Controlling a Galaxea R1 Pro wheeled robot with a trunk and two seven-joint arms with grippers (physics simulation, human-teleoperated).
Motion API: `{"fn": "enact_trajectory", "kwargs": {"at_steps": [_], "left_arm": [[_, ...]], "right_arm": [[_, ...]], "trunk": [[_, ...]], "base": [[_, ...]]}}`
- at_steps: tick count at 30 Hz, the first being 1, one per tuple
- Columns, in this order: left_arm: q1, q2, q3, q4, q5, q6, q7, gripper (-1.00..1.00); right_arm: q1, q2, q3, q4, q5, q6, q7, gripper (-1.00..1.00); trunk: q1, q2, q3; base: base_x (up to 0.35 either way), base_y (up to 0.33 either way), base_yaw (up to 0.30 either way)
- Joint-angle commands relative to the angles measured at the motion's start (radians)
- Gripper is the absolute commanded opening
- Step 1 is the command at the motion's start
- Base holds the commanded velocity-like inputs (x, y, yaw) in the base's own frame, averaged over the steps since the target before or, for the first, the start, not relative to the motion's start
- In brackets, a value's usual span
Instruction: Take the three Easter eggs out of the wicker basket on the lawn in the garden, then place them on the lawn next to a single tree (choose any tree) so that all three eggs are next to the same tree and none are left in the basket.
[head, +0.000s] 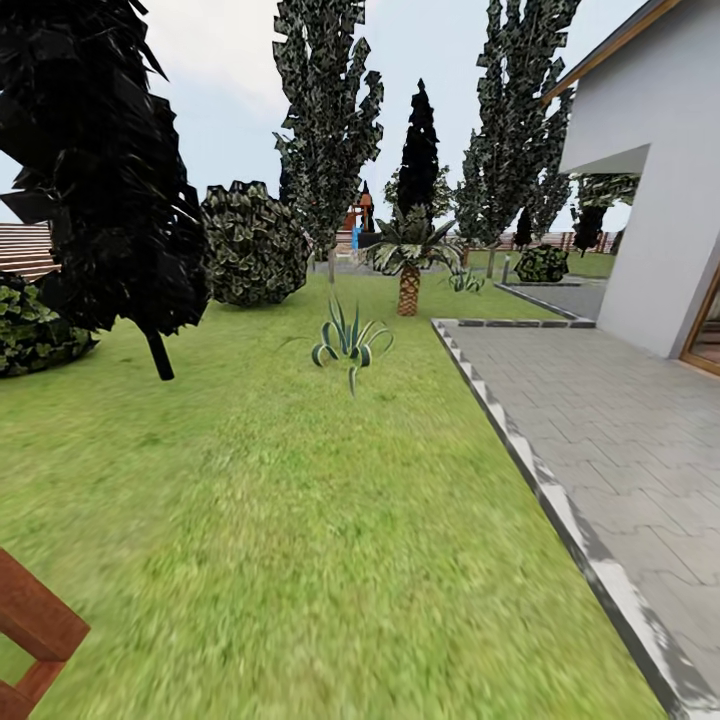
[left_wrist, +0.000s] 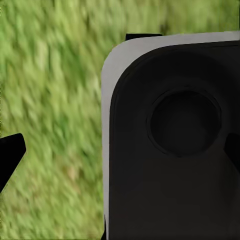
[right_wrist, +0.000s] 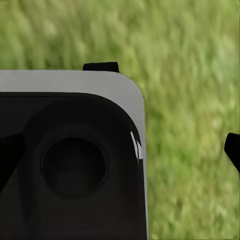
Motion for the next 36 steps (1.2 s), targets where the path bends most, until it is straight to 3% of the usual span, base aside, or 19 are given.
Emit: {"fn": "enact_trajectory", "kwargs": {"at_steps": [1, 28, 36], "left_arm": [[0.0, 0.0, 0.001, -0.001, 0.0, -0.001, -0.001, 1.0], [0.0, 0.0, 0.001, -0.001, 0.0, -0.001, 0.0, 1.0], [0.0, 0.0, 0.001, -0.001, 0.0, -0.001, 0.0, 1.0]], "right_arm": [[-0.001, 0.0, -0.005, 0.001, 0.0, -0.004, 0.0, 1.0], [-0.001, 0.001, -0.005, 0.001, -0.001, -0.004, 0.0, 1.0], [-0.001, 0.02, -0.007, 0.0, -0.002, -0.004, 0.0, 1.0]], "trunk": [[0.001, 0.0, -0.001], [0.001, 0.0, -0.001], [0.001, 0.0, -0.001]], "base": [[0.332, 0.0, 0.0], [0.332, 0.0, 0.0], [0.332, 0.0, 0.0]]}}
